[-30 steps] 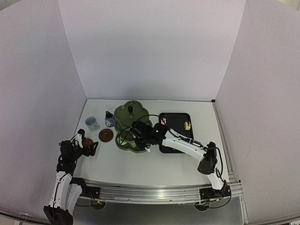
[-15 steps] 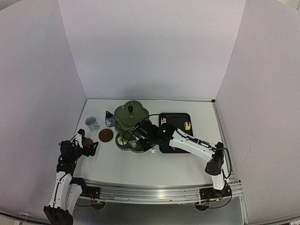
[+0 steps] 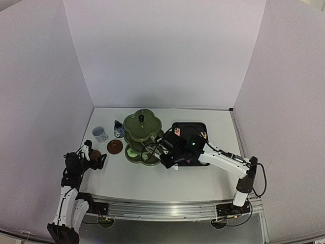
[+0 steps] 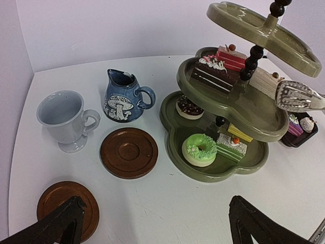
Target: Serve the afternoon tea
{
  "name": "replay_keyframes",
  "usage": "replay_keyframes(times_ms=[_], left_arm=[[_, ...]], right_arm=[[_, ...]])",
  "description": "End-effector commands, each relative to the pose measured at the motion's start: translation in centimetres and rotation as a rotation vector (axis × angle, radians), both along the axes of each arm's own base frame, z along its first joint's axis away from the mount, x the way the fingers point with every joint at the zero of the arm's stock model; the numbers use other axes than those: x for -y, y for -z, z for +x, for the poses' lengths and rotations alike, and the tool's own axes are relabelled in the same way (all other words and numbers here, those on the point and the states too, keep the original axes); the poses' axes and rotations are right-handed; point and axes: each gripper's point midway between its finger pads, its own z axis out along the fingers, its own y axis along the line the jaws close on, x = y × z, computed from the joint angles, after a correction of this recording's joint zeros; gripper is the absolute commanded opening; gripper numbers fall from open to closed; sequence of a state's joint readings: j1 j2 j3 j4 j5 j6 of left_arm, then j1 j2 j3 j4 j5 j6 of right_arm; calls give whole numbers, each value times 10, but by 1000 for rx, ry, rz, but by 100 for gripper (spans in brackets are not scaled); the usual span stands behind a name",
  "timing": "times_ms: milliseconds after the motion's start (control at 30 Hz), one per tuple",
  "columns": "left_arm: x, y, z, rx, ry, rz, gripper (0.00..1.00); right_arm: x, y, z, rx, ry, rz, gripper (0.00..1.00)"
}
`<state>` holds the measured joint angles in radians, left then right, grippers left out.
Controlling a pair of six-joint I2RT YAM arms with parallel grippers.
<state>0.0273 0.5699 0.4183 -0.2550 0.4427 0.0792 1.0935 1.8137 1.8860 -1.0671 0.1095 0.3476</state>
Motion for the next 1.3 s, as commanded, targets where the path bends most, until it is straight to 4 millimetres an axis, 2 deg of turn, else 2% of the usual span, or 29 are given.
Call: replay_keyframes(times_ms=[0, 200, 400, 533, 600, 767, 1267], left_arm=[[1, -12, 0, 32, 12, 9, 100], [1, -12, 0, 31, 13, 8, 100], [1, -12, 0, 29, 15, 6, 100], [2, -11, 0, 28, 18, 5, 100], [2, -11, 0, 26, 18, 5, 100], [2, -10, 0, 26, 19, 7, 100], [2, -10, -2, 25, 20, 11, 100]], right_arm=[[31, -38, -14, 32, 3, 48, 23], [86, -40, -21, 60, 121, -39, 24], [148, -13, -23, 46, 279, -220, 23], [180, 15, -26, -24, 356, -328, 23], [190, 26, -29, -51, 372, -373, 24], [199, 47, -37, -112, 383, -443, 25], [183, 83, -25, -183, 391, -445, 29]])
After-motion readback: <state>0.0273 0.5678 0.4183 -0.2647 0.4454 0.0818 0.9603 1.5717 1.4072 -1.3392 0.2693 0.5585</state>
